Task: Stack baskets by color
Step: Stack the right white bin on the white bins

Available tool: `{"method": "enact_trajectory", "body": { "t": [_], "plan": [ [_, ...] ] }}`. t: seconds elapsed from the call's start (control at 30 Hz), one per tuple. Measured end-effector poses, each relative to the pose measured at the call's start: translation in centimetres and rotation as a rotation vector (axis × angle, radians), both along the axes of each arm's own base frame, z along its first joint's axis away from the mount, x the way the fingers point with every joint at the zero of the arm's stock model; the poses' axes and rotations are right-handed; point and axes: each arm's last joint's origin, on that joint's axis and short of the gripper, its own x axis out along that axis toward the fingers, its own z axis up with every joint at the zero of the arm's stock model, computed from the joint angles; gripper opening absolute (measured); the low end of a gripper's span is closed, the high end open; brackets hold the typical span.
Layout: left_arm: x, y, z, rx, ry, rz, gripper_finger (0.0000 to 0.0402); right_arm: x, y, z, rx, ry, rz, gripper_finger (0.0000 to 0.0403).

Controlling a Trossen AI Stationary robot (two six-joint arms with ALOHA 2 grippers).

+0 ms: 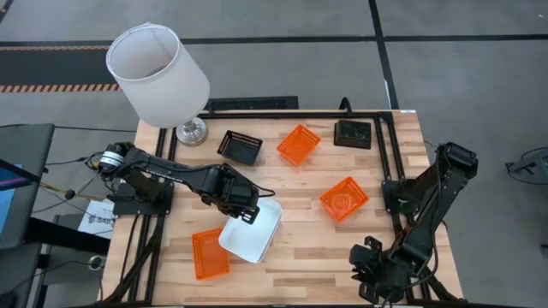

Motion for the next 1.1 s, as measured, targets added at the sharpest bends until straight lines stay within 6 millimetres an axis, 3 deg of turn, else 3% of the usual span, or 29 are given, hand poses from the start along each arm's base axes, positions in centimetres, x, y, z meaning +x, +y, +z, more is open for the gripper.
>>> {"method": "enact_trajectory", "body": {
  "t": [0.47,0.83,1.1],
  "plan": [
    [-0.7,0.6,-2.0,-0.032,0.070,-0.017,0.0000,0.0,0.0,0.0,0.000,0.000,-0.001,0.0120],
    [-0.6,1.5,-2.2,0.000,0.054,-0.050,0.0002,0.0,0.0,0.0,0.001,0.000,-0.001,0.0120],
    [-0.1,1.5,-2.2,0.020,0.010,-0.097,0.0065,0.0,0.0,0.0,0.001,0.000,-0.001,0.0120]
  ]
}}
